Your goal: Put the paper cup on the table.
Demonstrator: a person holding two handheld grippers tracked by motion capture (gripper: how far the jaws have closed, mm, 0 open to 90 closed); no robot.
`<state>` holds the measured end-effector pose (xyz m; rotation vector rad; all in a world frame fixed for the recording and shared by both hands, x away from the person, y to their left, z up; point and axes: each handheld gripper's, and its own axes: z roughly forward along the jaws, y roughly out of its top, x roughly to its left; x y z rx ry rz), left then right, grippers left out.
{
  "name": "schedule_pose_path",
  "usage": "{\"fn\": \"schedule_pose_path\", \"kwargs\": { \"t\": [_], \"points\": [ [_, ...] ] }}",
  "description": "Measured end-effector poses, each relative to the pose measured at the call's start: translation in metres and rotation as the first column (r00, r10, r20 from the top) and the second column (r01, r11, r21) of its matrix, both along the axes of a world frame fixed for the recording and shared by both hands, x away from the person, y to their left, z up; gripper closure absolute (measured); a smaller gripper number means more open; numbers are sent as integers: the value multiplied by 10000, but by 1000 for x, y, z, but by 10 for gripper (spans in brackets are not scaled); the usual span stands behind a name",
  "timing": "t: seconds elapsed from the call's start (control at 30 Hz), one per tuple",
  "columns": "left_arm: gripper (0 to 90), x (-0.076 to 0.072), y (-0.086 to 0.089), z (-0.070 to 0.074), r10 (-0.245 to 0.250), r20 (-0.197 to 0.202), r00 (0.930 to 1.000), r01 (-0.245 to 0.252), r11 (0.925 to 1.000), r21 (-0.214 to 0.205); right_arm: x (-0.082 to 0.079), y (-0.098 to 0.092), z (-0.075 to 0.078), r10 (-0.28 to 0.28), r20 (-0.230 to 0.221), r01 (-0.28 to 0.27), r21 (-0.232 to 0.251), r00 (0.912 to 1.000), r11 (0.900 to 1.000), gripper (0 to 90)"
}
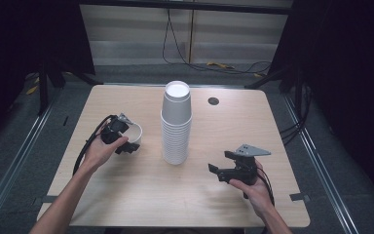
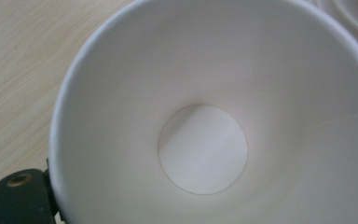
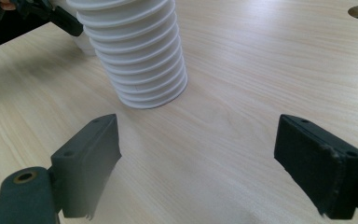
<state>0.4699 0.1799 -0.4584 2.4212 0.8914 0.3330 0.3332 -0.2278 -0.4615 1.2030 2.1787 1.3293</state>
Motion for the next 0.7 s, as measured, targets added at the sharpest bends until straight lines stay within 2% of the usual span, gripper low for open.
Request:
{"fn": "schedule_pose_path", "kwargs": {
  "t": [0.13,0.3,0.43,0.63,0.7],
  "points": [
    [125,-1,-1,-2,-27,-91,10000,29,9998,202,0,0,0,15,-29,-15,-10,10000,10000,142],
    [144,-1,4,-9,83,-296,9995,-86,9999,-87,-1,1,-1,74,-83,-76,-175,9999,9998,142],
    [158,-3,6,-14,16,-366,9993,-14,10000,49,-1,2,-1,60,-72,-61,-156,10000,9999,142],
    [158,-6,10,-15,-62,-337,9994,56,9998,-168,-1,1,0,24,-35,-24,-80,10000,10000,142],
    [158,-8,12,-15,-16,-375,9993,2,9993,-364,-1,0,0,-24,-38,24,-77,10000,10000,142]
  ]
}}
